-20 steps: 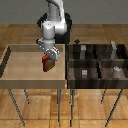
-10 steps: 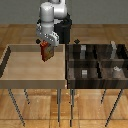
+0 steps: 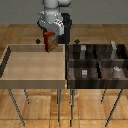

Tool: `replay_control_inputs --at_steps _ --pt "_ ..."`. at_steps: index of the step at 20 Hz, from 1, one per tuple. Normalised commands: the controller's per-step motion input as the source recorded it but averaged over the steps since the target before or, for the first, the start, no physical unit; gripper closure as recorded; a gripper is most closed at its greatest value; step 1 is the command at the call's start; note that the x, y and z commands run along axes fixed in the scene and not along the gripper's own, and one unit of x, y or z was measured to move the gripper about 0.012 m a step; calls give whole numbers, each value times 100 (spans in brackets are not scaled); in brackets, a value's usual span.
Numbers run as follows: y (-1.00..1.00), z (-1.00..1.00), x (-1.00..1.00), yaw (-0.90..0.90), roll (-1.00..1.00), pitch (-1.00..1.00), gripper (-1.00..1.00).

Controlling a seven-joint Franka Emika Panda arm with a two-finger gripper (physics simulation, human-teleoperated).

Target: Place the box of cereal into the appropriate compartment.

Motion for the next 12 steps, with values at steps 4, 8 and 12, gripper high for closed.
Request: replay_control_inputs --at_steps 4,8,12 --pt "100 0 0 0 0 0 100" --pt "100 0 0 0 0 0 100" --pt "100 0 0 0 0 0 100"
